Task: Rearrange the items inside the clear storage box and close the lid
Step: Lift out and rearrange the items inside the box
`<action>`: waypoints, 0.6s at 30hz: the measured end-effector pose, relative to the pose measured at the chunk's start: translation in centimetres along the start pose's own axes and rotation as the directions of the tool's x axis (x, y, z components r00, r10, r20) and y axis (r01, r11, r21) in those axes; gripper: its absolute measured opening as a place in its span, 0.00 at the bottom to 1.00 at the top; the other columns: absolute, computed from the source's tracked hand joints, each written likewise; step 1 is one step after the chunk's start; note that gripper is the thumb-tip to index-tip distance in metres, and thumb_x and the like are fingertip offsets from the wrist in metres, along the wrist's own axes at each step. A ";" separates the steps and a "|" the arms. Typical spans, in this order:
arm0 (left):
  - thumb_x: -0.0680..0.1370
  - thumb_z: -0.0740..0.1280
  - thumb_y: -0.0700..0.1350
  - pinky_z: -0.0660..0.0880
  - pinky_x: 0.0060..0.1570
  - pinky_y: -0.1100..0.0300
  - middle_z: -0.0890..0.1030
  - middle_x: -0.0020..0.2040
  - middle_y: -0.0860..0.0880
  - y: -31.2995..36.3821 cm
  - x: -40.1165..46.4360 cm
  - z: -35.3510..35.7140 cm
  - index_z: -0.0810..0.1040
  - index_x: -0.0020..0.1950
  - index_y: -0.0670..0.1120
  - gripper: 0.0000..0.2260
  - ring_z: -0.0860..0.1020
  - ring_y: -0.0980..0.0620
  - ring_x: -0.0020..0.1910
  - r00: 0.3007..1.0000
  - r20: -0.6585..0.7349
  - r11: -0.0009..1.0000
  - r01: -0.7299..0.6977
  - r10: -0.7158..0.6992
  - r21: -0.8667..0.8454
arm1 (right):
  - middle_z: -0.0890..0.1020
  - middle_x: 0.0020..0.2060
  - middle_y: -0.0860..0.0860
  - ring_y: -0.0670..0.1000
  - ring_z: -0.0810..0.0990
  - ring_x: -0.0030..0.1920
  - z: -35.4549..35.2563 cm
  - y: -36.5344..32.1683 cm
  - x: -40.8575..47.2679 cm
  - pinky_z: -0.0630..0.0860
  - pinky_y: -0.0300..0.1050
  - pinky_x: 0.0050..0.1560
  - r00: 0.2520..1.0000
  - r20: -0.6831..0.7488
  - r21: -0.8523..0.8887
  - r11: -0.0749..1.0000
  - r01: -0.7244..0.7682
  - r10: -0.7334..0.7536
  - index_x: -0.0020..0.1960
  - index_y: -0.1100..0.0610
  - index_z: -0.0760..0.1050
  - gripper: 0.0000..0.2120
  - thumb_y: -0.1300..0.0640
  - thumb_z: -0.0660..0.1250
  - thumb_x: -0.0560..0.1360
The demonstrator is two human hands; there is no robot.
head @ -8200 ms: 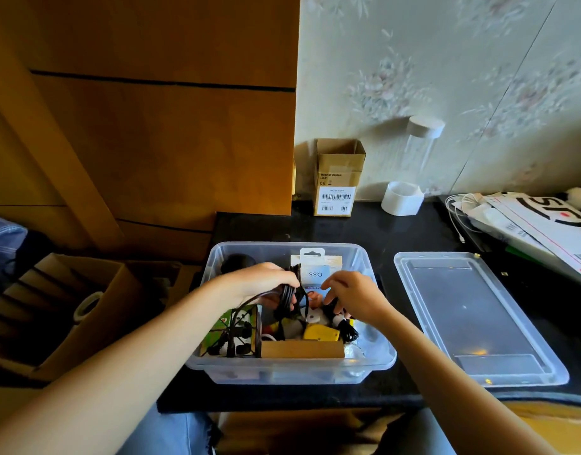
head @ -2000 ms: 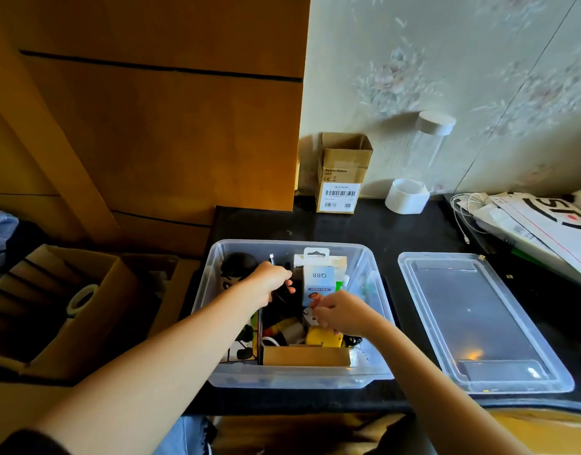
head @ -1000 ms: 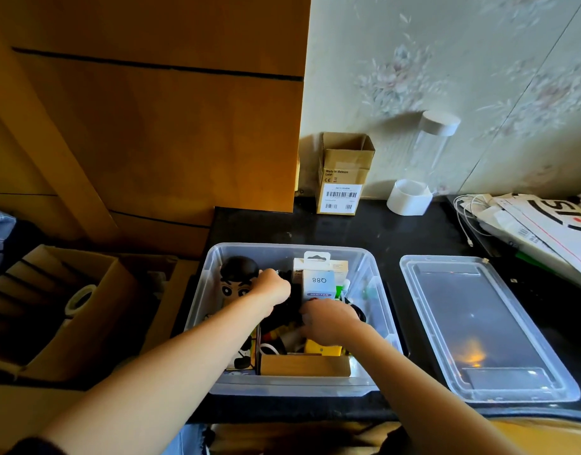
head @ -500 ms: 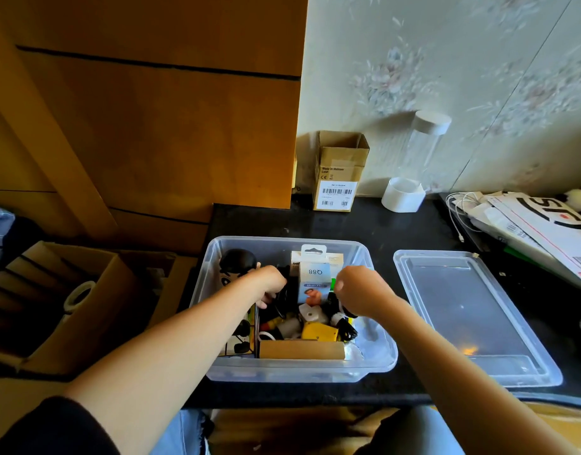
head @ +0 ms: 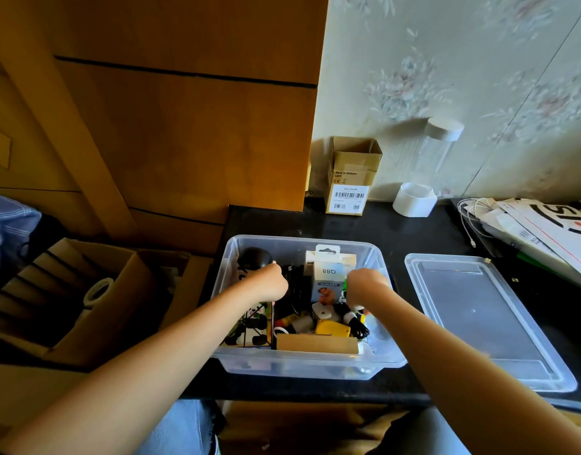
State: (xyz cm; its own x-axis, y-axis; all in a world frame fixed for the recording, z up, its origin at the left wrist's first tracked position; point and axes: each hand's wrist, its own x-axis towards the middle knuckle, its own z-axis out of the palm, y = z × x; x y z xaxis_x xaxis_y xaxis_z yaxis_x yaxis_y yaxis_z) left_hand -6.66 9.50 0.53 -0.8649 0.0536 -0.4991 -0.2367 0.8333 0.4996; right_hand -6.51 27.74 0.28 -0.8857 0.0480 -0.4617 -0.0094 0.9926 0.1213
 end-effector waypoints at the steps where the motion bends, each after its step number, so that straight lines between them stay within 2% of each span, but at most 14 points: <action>1: 0.80 0.56 0.38 0.75 0.49 0.55 0.76 0.63 0.37 -0.4 0.0 0.0 0.72 0.65 0.36 0.15 0.71 0.51 0.39 1.000 -0.012 1.000 -0.015 0.016 0.013 | 0.80 0.49 0.53 0.52 0.82 0.47 -0.3 0.2 -0.1 0.74 0.38 0.38 1.000 0.025 0.015 1.000 0.001 -0.002 0.60 0.61 0.73 0.15 0.60 0.64 0.74; 3: 0.80 0.56 0.39 0.68 0.34 0.60 0.75 0.64 0.46 -1.2 -0.1 0.4 0.77 0.51 0.39 0.10 0.71 0.52 0.34 0.997 -0.032 0.994 -0.070 0.073 0.088 | 0.81 0.48 0.52 0.51 0.84 0.44 -0.8 0.5 -0.5 0.75 0.36 0.37 0.996 0.090 0.061 0.998 0.003 -0.008 0.60 0.60 0.72 0.15 0.59 0.65 0.74; 5: 0.81 0.56 0.41 0.63 0.28 0.61 0.74 0.49 0.57 -2.4 0.0 1.0 0.72 0.38 0.44 0.13 0.76 0.48 0.34 0.987 -0.060 0.983 -0.141 0.149 0.114 | 0.82 0.49 0.52 0.50 0.84 0.42 -0.7 0.6 -0.7 0.76 0.37 0.40 0.992 0.123 0.084 0.996 0.009 -0.020 0.59 0.60 0.73 0.17 0.56 0.68 0.73; 6: 0.81 0.56 0.42 0.63 0.27 0.62 0.71 0.43 0.57 -2.9 0.0 1.2 0.72 0.37 0.45 0.14 0.75 0.48 0.32 0.982 -0.068 0.980 -0.168 0.175 0.106 | 0.82 0.48 0.51 0.50 0.84 0.41 -0.5 0.6 -0.8 0.76 0.37 0.41 0.992 0.126 0.079 0.997 0.017 -0.027 0.58 0.60 0.74 0.17 0.54 0.69 0.72; 7: 0.82 0.56 0.43 0.63 0.27 0.61 0.72 0.42 0.54 -3.3 -0.2 1.4 0.74 0.39 0.43 0.13 0.73 0.51 0.29 0.974 -0.088 0.973 -0.196 0.207 0.119 | 0.82 0.47 0.51 0.49 0.83 0.40 -0.1 0.6 -0.9 0.76 0.38 0.43 0.994 0.108 0.045 0.999 0.030 -0.035 0.57 0.59 0.75 0.18 0.52 0.71 0.70; 9: 0.82 0.56 0.44 0.64 0.27 0.61 0.76 0.50 0.46 -3.9 -0.3 1.9 0.78 0.46 0.40 0.14 0.69 0.54 0.26 0.961 -0.115 0.963 -0.235 0.250 0.128 | 0.79 0.44 0.51 0.50 0.78 0.42 0.8 0.2 -0.9 0.74 0.40 0.43 0.997 0.045 -0.080 0.995 0.061 -0.058 0.55 0.57 0.75 0.19 0.50 0.72 0.69; 10: 0.81 0.56 0.44 0.64 0.27 0.61 0.76 0.48 0.45 -4.2 -0.5 1.9 0.79 0.45 0.40 0.14 0.69 0.54 0.26 0.958 -0.125 0.961 -0.241 0.258 0.137 | 0.78 0.44 0.51 0.51 0.76 0.43 1.2 -0.1 -0.9 0.73 0.40 0.42 0.997 0.034 -0.121 0.990 0.069 -0.065 0.56 0.57 0.75 0.19 0.50 0.72 0.68; 12: 0.81 0.57 0.45 0.64 0.29 0.60 0.74 0.39 0.48 -4.5 -0.6 2.0 0.77 0.38 0.42 0.16 0.70 0.52 0.28 0.948 -0.147 0.953 -0.262 0.283 0.151 | 0.77 0.45 0.52 0.51 0.76 0.44 2.0 -0.4 -0.7 0.73 0.40 0.42 0.997 0.040 -0.128 0.990 0.066 -0.062 0.58 0.58 0.74 0.20 0.53 0.72 0.69; 13: 0.81 0.57 0.45 0.63 0.29 0.60 0.73 0.39 0.49 -4.5 -0.8 1.9 0.73 0.33 0.44 0.17 0.70 0.52 0.28 0.949 -0.143 0.954 -0.261 0.281 0.146 | 0.77 0.44 0.52 0.51 0.76 0.44 2.2 -0.5 -0.6 0.74 0.40 0.43 0.998 0.030 -0.115 0.991 0.063 -0.060 0.59 0.59 0.74 0.20 0.55 0.71 0.70; 14: 0.81 0.57 0.46 0.63 0.29 0.60 0.75 0.45 0.51 -4.5 -0.8 1.8 0.70 0.31 0.45 0.18 0.69 0.52 0.27 0.950 -0.135 0.953 -0.259 0.281 0.155 | 0.76 0.43 0.52 0.50 0.75 0.43 2.3 -0.5 -0.6 0.74 0.39 0.43 0.998 0.013 -0.101 0.993 0.058 -0.057 0.60 0.59 0.74 0.19 0.56 0.71 0.71; 15: 0.81 0.58 0.46 0.63 0.29 0.61 0.67 0.47 0.51 -4.4 -0.9 1.7 0.69 0.30 0.45 0.19 0.68 0.54 0.26 0.951 -0.128 0.951 -0.261 0.283 0.166 | 0.75 0.43 0.52 0.49 0.75 0.42 2.5 -0.5 -0.5 0.74 0.38 0.43 0.998 -0.013 -0.082 0.995 0.054 -0.055 0.60 0.59 0.73 0.18 0.56 0.69 0.72; 16: 0.81 0.59 0.46 0.64 0.29 0.61 0.62 0.70 0.53 -4.4 -0.7 1.7 0.70 0.30 0.45 0.19 0.67 0.55 0.25 0.951 -0.121 0.948 -0.262 0.286 0.183 | 0.75 0.42 0.53 0.49 0.74 0.42 2.5 -0.5 -0.6 0.74 0.38 0.43 0.998 -0.036 -0.063 0.997 0.048 -0.050 0.61 0.59 0.73 0.17 0.57 0.68 0.73; 17: 0.81 0.59 0.46 0.64 0.30 0.61 0.73 0.68 0.45 -4.3 -0.7 1.6 0.72 0.32 0.44 0.18 0.67 0.55 0.26 0.955 -0.108 0.948 -0.254 0.277 0.190 | 0.75 0.42 0.53 0.49 0.74 0.41 2.6 -0.4 -0.6 0.74 0.38 0.42 0.997 -0.055 -0.047 0.998 0.047 -0.050 0.60 0.59 0.73 0.16 0.58 0.67 0.73; 18: 0.81 0.60 0.47 0.64 0.30 0.61 0.73 0.67 0.42 -4.3 -0.7 1.6 0.73 0.33 0.43 0.17 0.68 0.55 0.26 0.957 -0.099 0.948 -0.250 0.273 0.195 | 0.75 0.40 0.52 0.49 0.74 0.40 2.4 -0.2 -0.8 0.74 0.38 0.42 0.997 -0.060 -0.038 0.998 0.048 -0.050 0.59 0.59 0.74 0.15 0.58 0.67 0.73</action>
State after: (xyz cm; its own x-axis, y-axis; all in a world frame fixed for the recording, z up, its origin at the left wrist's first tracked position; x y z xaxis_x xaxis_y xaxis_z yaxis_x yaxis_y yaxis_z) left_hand -4.35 6.76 -2.40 -0.9361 0.2238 -0.2712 0.0779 0.8841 0.4608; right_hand -4.70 27.72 -1.49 -0.9105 -0.0089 -0.4134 -0.0696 0.9888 0.1319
